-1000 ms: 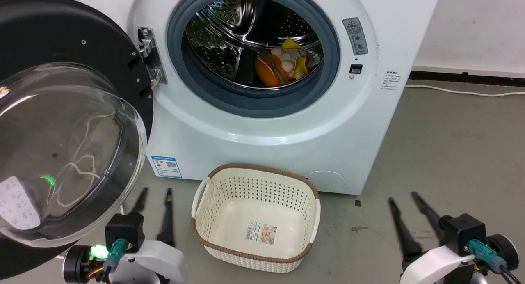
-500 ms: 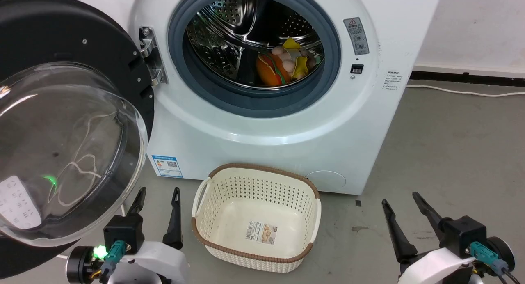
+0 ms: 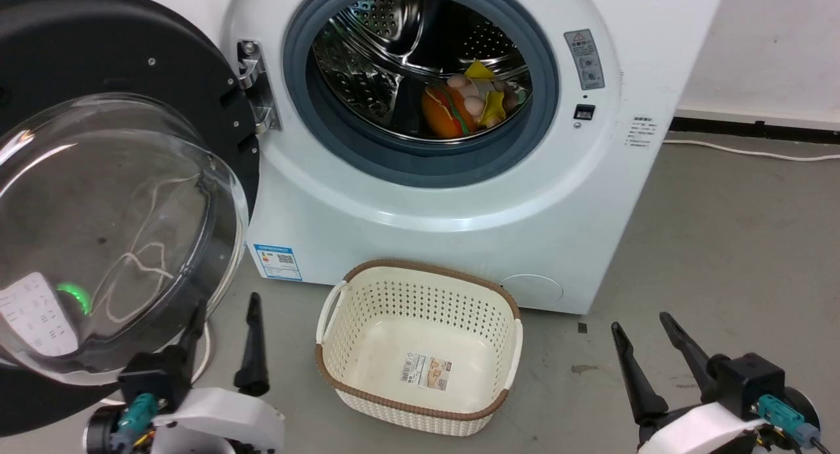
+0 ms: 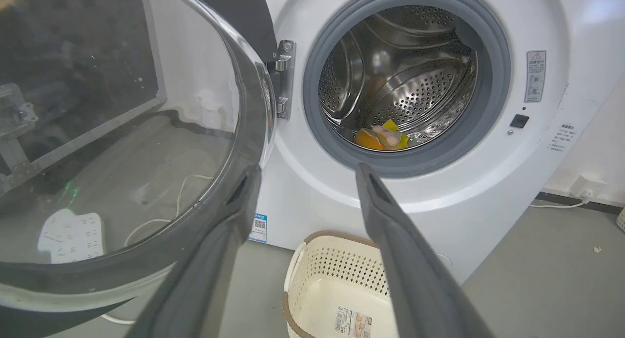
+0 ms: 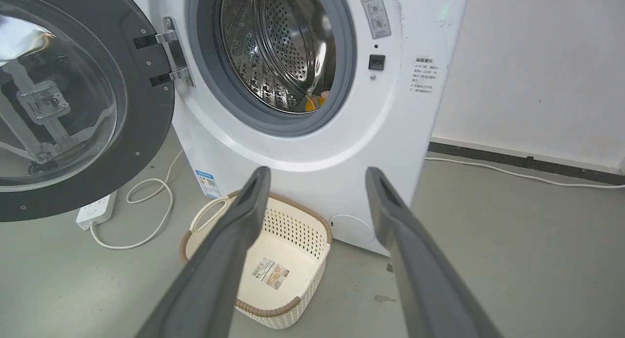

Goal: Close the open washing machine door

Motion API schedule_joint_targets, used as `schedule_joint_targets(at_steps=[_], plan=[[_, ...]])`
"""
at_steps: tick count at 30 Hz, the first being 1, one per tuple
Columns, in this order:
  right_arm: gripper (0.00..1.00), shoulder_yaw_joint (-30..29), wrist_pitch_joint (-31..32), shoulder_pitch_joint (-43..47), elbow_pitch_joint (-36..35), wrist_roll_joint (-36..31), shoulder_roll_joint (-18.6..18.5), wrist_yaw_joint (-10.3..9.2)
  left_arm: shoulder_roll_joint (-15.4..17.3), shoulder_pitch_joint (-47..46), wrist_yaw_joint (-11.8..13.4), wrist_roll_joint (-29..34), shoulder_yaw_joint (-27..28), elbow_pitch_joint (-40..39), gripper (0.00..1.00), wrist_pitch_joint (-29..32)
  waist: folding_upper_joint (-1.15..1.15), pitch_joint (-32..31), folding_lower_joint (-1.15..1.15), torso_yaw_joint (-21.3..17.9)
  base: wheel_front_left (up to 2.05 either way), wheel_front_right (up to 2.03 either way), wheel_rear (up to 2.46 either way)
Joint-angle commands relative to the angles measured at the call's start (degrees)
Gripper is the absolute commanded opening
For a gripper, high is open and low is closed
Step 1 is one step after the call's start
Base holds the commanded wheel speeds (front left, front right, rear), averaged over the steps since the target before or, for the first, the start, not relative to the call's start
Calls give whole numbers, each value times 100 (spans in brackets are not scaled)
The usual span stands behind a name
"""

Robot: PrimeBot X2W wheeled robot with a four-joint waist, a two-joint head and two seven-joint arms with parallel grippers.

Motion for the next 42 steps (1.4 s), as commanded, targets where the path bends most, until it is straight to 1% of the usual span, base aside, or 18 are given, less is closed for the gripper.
schedule_joint_targets(at_steps=[1,10,19,24,31,32,33,34,36,37,39,40,41,42], plan=[[100,12,-57,73,42,86,0,1,1,82,20,-104,73,-67,100,-57,0,0,0,29,0,0,0],[100,10,-165,122,124,263,0,1,1,92,55,-476,501,-383,100,-165,0,2,0,260,0,0,0],[100,-34,-272,156,231,506,0,2,1,0,55,-866,1094,-579,100,-273,0,28,0,564,0,0,0],[100,-54,-332,155,274,615,0,2,1,-110,-21,-1043,1500,-561,100,-333,0,74,0,703,0,0,0],[100,-74,-416,135,343,739,0,2,27,-321,-209,-1275,2120,-372,100,-417,0,186,0,832,0,0,0],[100,-81,-428,132,355,753,0,2,44,-366,-226,-1327,2221,-339,97,-429,0,206,0,850,0,0,0],[100,-88,-440,130,368,767,0,2,61,-413,-241,-1385,2324,-304,76,-441,0,225,0,868,0,0,0],[100,-94,-452,128,381,782,0,2,81,-452,-255,-1442,2421,-264,62,-453,0,242,0,884,0,0,0],[100,-107,-476,120,407,813,0,2,124,-532,-280,-1569,2621,-186,63,-477,0,288,0,917,0,0,0],[100,-114,-488,115,421,828,0,2,152,-562,-293,-1618,2710,-141,49,-489,0,303,0,935,0,0,0],[100,-126,-512,106,443,856,0,2,214,-613,-318,-1724,2871,-47,37,-513,0,343,0,967,0,0,0],[100,-135,-524,100,453,867,0,3,245,-646,-329,-1785,2948,1,16,-525,0,363,0,987,0,0,0],[100,-145,-536,96,462,879,0,3,279,-678,-341,-1848,3017,56,0,-537,0,381,0,1008,0,0,0],[100,-155,-548,92,469,890,0,3,321,-701,-352,-1902,3071,113,0,-549,0,401,0,1028,0,0,0]])
